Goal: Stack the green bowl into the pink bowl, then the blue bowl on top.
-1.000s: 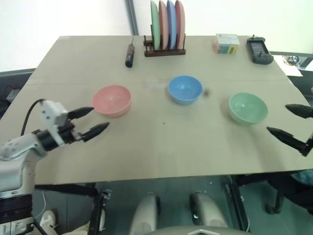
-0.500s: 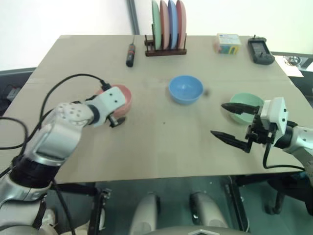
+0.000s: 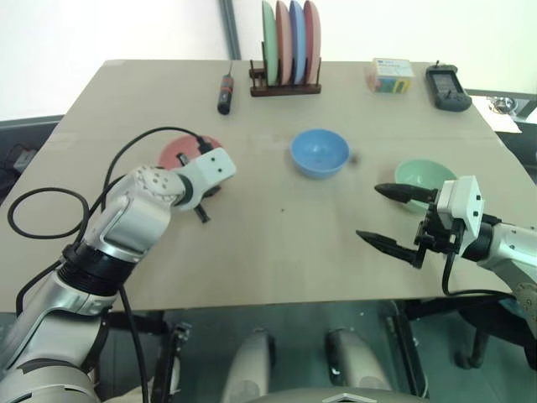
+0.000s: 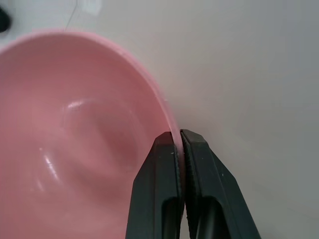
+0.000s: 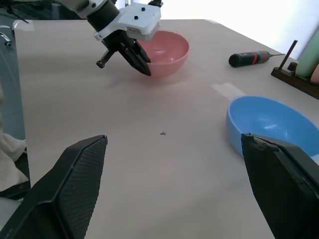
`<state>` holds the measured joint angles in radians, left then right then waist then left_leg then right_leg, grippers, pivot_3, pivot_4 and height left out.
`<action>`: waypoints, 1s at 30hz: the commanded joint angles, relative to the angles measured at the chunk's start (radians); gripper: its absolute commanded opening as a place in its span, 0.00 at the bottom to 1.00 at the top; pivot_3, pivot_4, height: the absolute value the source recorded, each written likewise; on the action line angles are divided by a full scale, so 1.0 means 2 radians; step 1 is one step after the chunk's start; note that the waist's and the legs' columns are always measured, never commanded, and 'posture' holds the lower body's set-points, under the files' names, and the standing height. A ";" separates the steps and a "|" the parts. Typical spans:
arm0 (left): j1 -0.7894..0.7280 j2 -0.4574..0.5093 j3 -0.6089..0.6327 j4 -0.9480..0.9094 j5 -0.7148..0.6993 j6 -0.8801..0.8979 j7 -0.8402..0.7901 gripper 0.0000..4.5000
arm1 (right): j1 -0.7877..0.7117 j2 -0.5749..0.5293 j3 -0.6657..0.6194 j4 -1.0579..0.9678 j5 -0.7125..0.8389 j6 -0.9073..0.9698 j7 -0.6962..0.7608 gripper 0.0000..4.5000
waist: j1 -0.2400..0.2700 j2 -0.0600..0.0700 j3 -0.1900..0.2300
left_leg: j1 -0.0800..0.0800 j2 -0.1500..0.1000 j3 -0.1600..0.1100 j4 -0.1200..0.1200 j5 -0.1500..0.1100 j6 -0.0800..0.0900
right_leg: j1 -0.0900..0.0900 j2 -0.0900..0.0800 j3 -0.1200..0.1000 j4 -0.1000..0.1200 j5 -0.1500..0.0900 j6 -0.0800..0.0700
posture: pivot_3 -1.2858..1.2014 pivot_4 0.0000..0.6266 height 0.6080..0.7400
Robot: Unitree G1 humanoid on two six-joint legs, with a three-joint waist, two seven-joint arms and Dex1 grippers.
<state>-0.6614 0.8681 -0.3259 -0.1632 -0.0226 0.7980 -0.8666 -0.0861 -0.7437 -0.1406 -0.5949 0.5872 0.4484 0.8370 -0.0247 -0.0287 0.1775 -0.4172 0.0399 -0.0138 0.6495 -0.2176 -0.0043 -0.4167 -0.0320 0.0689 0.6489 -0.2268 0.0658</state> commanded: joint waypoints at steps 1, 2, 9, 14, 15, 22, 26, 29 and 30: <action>0.011 0.003 0.033 -0.064 -0.093 -0.072 -0.118 0.02 | 0.011 -0.002 -0.029 -0.021 -0.002 -0.016 -0.009 1.00 | 0.002 0.000 0.000 | 0.000 0.000 0.000 0.000 0.000 0.000 | 0.000 0.000 0.000 0.000 0.000 0.000 | 0.52 0.24 1.00; 0.017 0.008 0.030 -0.070 -0.097 -0.076 -0.128 0.02 | 0.016 -0.002 -0.032 -0.023 -0.004 -0.018 -0.010 1.00 | 0.003 0.000 0.000 | 0.000 0.000 0.000 0.000 0.000 0.000 | 0.000 0.000 0.000 0.000 0.000 0.000 | 0.52 0.24 1.00; 0.030 -0.009 -0.009 -0.058 -0.078 -0.178 -0.176 0.02 | 0.054 0.000 -0.055 -0.041 -0.006 -0.022 -0.022 1.00 | 0.006 0.000 0.000 | 0.001 0.000 0.000 0.001 0.000 0.000 | 0.000 0.000 0.001 0.003 -0.002 -0.001 | 0.52 0.24 1.00; -0.007 -0.055 -0.046 0.002 -0.055 -0.188 -0.191 0.16 | 0.067 0.004 -0.059 -0.054 -0.009 -0.021 -0.037 1.00 | 0.007 0.000 0.000 | 0.001 0.000 0.000 0.003 0.000 0.000 | 0.001 0.000 0.001 0.004 -0.002 0.000 | 0.52 0.24 1.00; -0.010 -0.058 -0.046 0.004 -0.058 -0.183 -0.196 0.19 | 0.068 0.004 -0.058 -0.055 -0.009 -0.020 -0.038 1.00 | 0.007 0.000 0.000 | 0.001 0.000 0.000 0.003 0.000 0.000 | 0.001 0.000 0.001 0.004 -0.002 0.000 | 0.52 0.24 1.00; -0.007 -0.053 0.014 -0.007 -0.091 -0.151 -0.189 0.79 | 0.046 -0.005 -0.028 -0.027 -0.066 -0.015 -0.071 1.00 | 0.003 0.000 0.000 | 0.001 0.000 0.000 0.003 0.000 0.000 | 0.000 0.001 0.001 0.005 -0.002 0.000 | 0.52 0.24 1.00; 0.051 -0.097 0.160 -0.041 -0.215 -0.133 -0.147 0.97 | -0.014 -0.007 0.029 0.052 -0.173 -0.001 -0.131 1.00 | -0.004 0.001 0.000 | 0.001 0.000 0.001 0.003 0.000 0.000 | 0.000 0.001 0.001 0.005 -0.002 0.000 | 0.52 0.24 1.00; 0.111 -0.091 0.211 -0.051 -0.207 -0.187 -0.132 0.97 | -0.058 -0.008 0.065 0.109 -0.196 0.011 -0.119 1.00 | -0.006 0.001 0.000 | 0.001 0.000 0.001 0.003 0.000 0.000 | 0.000 0.000 0.001 0.005 -0.002 0.000 | 0.52 0.24 1.00; 0.122 -0.084 0.226 -0.055 -0.230 -0.175 -0.146 0.97 | -0.071 -0.005 0.074 0.127 -0.201 0.013 -0.116 1.00 | -0.007 0.001 0.000 | 0.002 0.000 0.001 0.003 0.000 0.000 | 0.000 0.000 0.002 0.005 -0.001 -0.002 | 0.52 0.24 1.00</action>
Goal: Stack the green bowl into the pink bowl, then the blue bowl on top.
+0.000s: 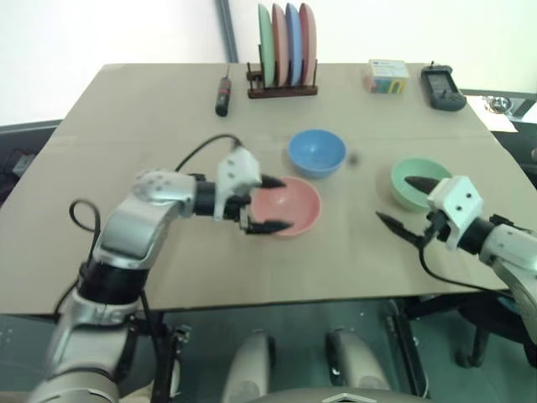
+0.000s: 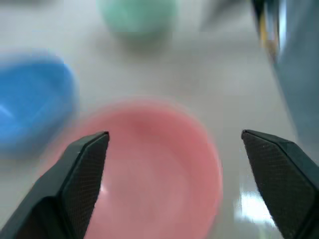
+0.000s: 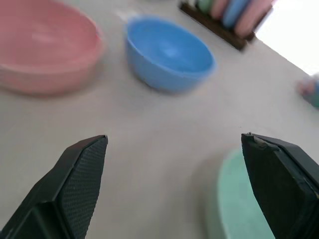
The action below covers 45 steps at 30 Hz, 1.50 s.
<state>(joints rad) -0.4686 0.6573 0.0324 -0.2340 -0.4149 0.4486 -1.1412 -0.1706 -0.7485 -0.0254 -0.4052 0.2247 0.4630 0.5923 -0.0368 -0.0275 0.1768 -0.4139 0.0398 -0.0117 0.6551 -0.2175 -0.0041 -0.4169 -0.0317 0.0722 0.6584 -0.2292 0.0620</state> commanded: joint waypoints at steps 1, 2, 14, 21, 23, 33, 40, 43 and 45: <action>0.036 0.034 0.063 -0.025 -0.083 0.024 -0.047 0.97 | -0.045 0.005 0.024 0.055 -0.026 0.012 0.002 1.00 | -0.001 0.000 0.000 | 0.000 0.000 0.000 -0.001 0.000 0.000 | 0.000 0.000 0.000 0.000 0.000 0.000 | 0.52 0.24 1.00; 0.044 0.042 0.075 -0.026 -0.113 0.031 -0.071 0.97 | -0.060 0.011 0.031 0.076 -0.035 0.015 -0.004 1.00 | -0.002 0.000 0.000 | 0.000 0.000 0.000 -0.001 0.000 0.000 | 0.000 0.001 0.000 0.000 0.000 0.000 | 0.52 0.24 1.00; 0.104 0.040 0.123 -0.064 -0.166 0.014 -0.030 1.00 | -0.153 0.042 0.055 0.190 -0.066 0.046 0.003 0.30 | -0.001 0.000 0.000 | 0.000 0.000 0.000 -0.001 0.000 0.000 | 0.000 0.000 0.000 -0.001 0.001 0.001 | 0.52 0.24 1.00; 0.129 0.040 0.142 -0.053 -0.173 -0.003 -0.023 1.00 | -0.161 0.038 0.060 0.176 -0.081 0.043 0.008 0.01 | -0.002 0.000 0.000 | 0.000 0.000 0.000 -0.001 0.000 0.000 | 0.000 0.000 0.000 0.000 0.000 0.000 | 0.52 0.24 1.00; 0.142 0.039 0.153 -0.047 -0.172 -0.013 -0.026 1.00 | -0.165 0.038 0.060 0.157 -0.072 0.035 0.023 0.01 | -0.002 0.000 0.000 | 0.000 0.000 0.000 -0.001 0.000 0.000 | 0.000 0.000 0.000 0.000 0.000 0.000 | 0.52 0.24 1.00; 0.282 0.056 0.261 -0.001 -0.199 -0.073 -0.131 1.00 | -0.213 0.101 0.122 -0.025 0.062 0.095 0.125 0.01 | -0.004 0.000 0.001 | 0.000 0.002 0.000 -0.003 0.000 0.000 | -0.002 0.001 -0.001 0.000 0.000 -0.001 | 0.52 0.24 1.00; 0.290 0.066 0.280 0.025 -0.220 -0.050 -0.127 1.00 | -0.268 0.179 0.201 0.066 0.050 0.073 0.152 0.01 | -0.002 0.000 0.000 | 0.000 0.001 0.000 -0.001 0.000 0.000 | -0.002 -0.001 -0.001 0.000 -0.001 -0.001 | 0.52 0.24 1.00; 0.290 0.064 0.280 0.015 -0.223 -0.048 -0.120 1.00 | -0.281 0.187 0.216 0.099 0.041 0.062 0.174 0.16 | -0.002 0.000 0.000 | 0.000 0.001 0.000 -0.002 0.000 0.000 | -0.002 0.000 -0.001 0.000 0.000 -0.001 | 0.52 0.24 1.00; 0.289 0.061 0.281 0.009 -0.223 -0.049 -0.111 1.00 | -0.281 0.186 0.211 0.095 0.058 0.070 0.192 0.34 | -0.001 0.000 0.000 | -0.001 0.001 0.000 -0.002 0.000 0.000 | -0.002 0.000 -0.001 0.000 0.000 -0.001 | 0.52 0.24 1.00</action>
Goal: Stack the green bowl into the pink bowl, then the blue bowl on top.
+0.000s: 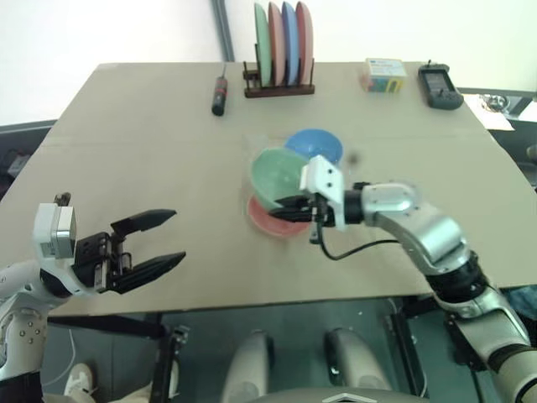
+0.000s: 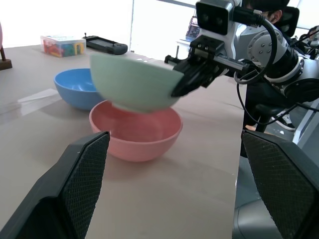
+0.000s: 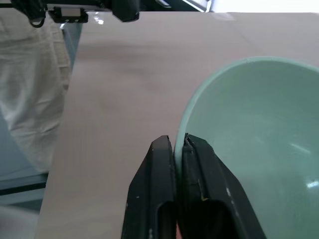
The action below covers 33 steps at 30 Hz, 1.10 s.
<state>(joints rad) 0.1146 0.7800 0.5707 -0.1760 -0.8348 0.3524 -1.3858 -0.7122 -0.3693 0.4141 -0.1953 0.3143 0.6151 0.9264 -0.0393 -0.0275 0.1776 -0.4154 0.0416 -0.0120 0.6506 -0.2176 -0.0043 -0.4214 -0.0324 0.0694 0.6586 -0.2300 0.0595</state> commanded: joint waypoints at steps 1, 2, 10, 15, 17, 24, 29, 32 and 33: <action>-0.003 -0.001 0.013 -0.023 -0.014 -0.001 0.016 1.00 | -0.008 -0.006 -0.015 -0.017 0.021 -0.001 0.030 0.43 | 0.000 0.000 0.000 | 0.000 0.000 0.000 0.000 0.000 0.000 | 0.000 0.000 0.000 0.000 0.000 0.000 | 0.52 0.24 1.00; -0.003 -0.002 0.013 -0.027 -0.016 -0.001 0.021 1.00 | -0.005 -0.005 -0.025 -0.022 0.018 -0.015 0.022 0.54 | 0.000 0.000 0.000 | 0.000 0.000 0.000 0.000 0.000 0.000 | 0.000 0.000 0.000 0.000 0.000 0.000 | 0.52 0.24 1.00; -0.001 -0.014 0.013 -0.060 -0.031 0.003 0.059 1.00 | -0.048 -0.054 -0.115 0.026 -0.008 -0.101 0.010 0.71 | -0.001 0.000 0.000 | 0.000 0.000 0.000 0.000 0.000 0.000 | 0.000 0.000 0.000 0.000 0.000 0.000 | 0.52 0.24 1.00; 0.004 -0.024 0.005 -0.080 -0.030 0.001 0.078 1.00 | -0.107 -0.095 -0.053 0.261 -0.161 -0.326 -0.008 0.71 | -0.002 0.000 0.000 | 0.001 0.000 0.001 0.000 0.000 0.000 | 0.000 0.000 0.000 -0.001 0.000 0.000 | 0.52 0.24 1.00; 0.011 -0.026 0.008 -0.088 -0.029 0.000 0.085 1.00 | -0.130 -0.078 -0.036 0.345 -0.195 -0.389 -0.022 0.71 | -0.005 0.000 0.000 | 0.001 0.000 0.001 -0.001 0.000 0.000 | 0.000 0.000 0.001 -0.001 0.000 0.000 | 0.52 0.24 1.00; 0.052 -0.026 0.035 -0.115 -0.034 -0.001 0.090 1.00 | -0.194 0.001 -0.002 0.536 -0.263 -0.516 -0.061 0.71 | -0.018 0.000 0.001 | 0.000 0.000 0.002 -0.002 0.000 0.000 | -0.002 0.000 0.002 0.000 0.001 0.002 | 0.52 0.24 1.00; 0.075 -0.026 0.058 -0.138 -0.045 0.001 0.104 1.00 | -0.231 0.036 0.008 0.632 -0.303 -0.549 -0.090 0.60 | -0.014 0.000 0.001 | 0.000 0.000 0.002 -0.002 0.000 0.000 | -0.002 0.000 0.002 0.000 0.000 0.000 | 0.52 0.24 1.00; 0.087 -0.028 0.067 -0.149 -0.051 0.001 0.111 1.00 | -0.240 0.044 0.005 0.662 -0.313 -0.556 -0.090 0.38 | -0.014 0.001 0.001 | 0.000 0.000 0.001 -0.002 0.000 0.000 | -0.001 0.000 0.002 0.000 0.000 0.000 | 0.52 0.24 1.00; 0.090 -0.028 0.068 -0.152 -0.052 0.001 0.114 1.00 | -0.241 0.045 0.005 0.668 -0.316 -0.558 -0.089 0.28 | -0.014 0.001 0.001 | 0.000 -0.001 0.001 -0.002 0.000 0.000 | -0.001 0.000 0.002 0.000 0.000 0.000 | 0.52 0.24 1.00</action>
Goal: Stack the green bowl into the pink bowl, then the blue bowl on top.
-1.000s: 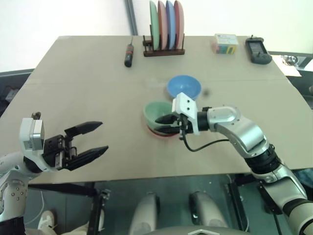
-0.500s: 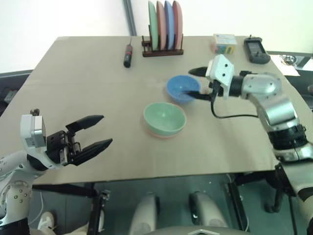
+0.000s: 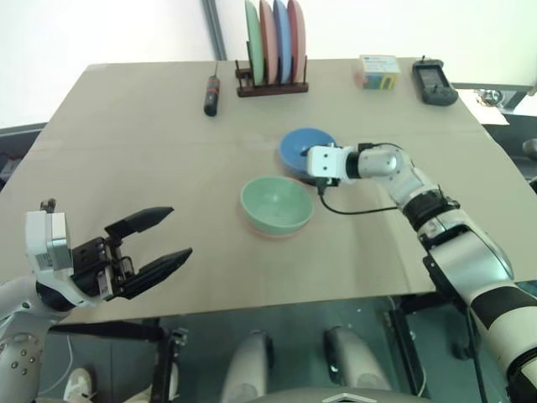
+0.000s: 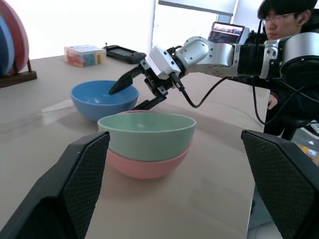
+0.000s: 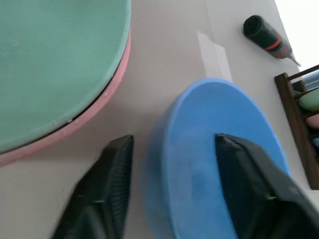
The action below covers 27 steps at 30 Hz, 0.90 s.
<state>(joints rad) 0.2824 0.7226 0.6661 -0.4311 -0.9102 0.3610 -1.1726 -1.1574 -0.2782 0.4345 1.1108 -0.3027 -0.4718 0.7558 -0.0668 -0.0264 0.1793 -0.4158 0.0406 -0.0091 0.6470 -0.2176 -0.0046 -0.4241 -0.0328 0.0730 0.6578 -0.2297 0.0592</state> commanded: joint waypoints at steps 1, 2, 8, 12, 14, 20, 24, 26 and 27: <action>0.008 -0.001 0.021 -0.027 -0.015 -0.004 0.009 1.00 | -0.019 0.000 -0.006 0.020 -0.009 -0.017 -0.003 0.20 | -0.001 0.000 0.000 | 0.000 0.000 0.000 0.000 0.000 0.000 | 0.000 0.000 0.000 0.000 0.000 0.000 | 0.52 0.24 1.00; 0.010 -0.001 0.021 -0.029 -0.016 -0.005 0.011 1.00 | -0.020 0.001 -0.008 0.024 -0.011 -0.019 -0.003 0.11 | -0.001 0.000 0.000 | 0.000 0.000 0.000 0.000 0.000 0.000 | 0.000 0.000 0.000 0.000 0.000 0.000 | 0.52 0.24 1.00; 0.003 -0.004 0.009 -0.024 -0.011 -0.012 0.017 1.00 | -0.026 -0.011 -0.032 0.017 0.007 -0.018 0.028 0.02 | -0.002 0.001 0.000 | 0.000 0.000 0.000 0.000 0.000 0.000 | 0.000 0.000 0.000 0.000 0.000 0.000 | 0.52 0.24 1.00; -0.007 -0.005 -0.002 -0.014 -0.004 -0.017 0.015 1.00 | -0.006 -0.020 -0.104 -0.110 0.140 0.095 0.176 0.02 | -0.001 0.001 0.001 | 0.000 0.000 0.000 0.000 0.000 0.000 | 0.000 0.000 0.000 0.000 0.000 0.001 | 0.52 0.24 1.00; -0.010 -0.004 -0.006 -0.008 -0.002 -0.019 0.012 1.00 | 0.025 -0.035 -0.125 -0.254 0.221 0.213 0.237 0.02 | -0.001 0.001 0.001 | 0.000 0.000 0.000 0.000 0.000 0.000 | 0.000 0.000 0.000 0.000 0.001 0.001 | 0.52 0.24 1.00; -0.025 -0.005 -0.029 0.013 0.025 -0.027 0.018 1.00 | 0.112 -0.067 -0.139 -0.599 0.385 0.520 0.219 0.02 | 0.007 0.001 0.001 | 0.000 0.000 -0.002 -0.001 0.000 0.000 | 0.000 0.000 -0.002 0.001 0.000 0.001 | 0.52 0.24 1.00; -0.043 0.003 -0.049 0.013 0.015 0.005 0.041 1.00 | 0.157 -0.059 -0.103 -0.650 0.381 0.567 0.180 0.02 | 0.007 0.001 0.001 | 0.001 0.000 -0.002 0.000 0.000 0.000 | 0.000 0.001 -0.002 0.001 -0.001 0.000 | 0.52 0.24 1.00; -0.050 0.007 -0.056 0.012 0.018 0.015 0.051 1.00 | 0.172 -0.042 -0.093 -0.638 0.380 0.579 0.159 0.09 | 0.007 0.001 0.001 | 0.001 0.001 -0.001 0.000 0.000 0.000 | 0.000 0.001 -0.001 0.001 -0.001 0.000 | 0.52 0.24 1.00; -0.053 0.008 -0.061 0.010 0.025 0.016 0.055 1.00 | 0.180 -0.036 -0.083 -0.622 0.363 0.567 0.147 0.17 | 0.007 0.001 0.001 | 0.001 0.001 -0.001 0.001 0.000 0.000 | 0.000 0.001 -0.001 0.001 -0.001 0.000 | 0.52 0.24 1.00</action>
<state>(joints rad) 0.1865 0.7229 0.5539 -0.3982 -0.8668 0.3849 -1.0814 -0.8039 -0.3659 0.2521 -0.1470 0.4487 0.6744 1.0930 -0.0537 -0.0248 0.1804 -0.4147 0.0417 -0.0110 0.6488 -0.2175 -0.0045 -0.4238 -0.0315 0.0708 0.6607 -0.2308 0.0583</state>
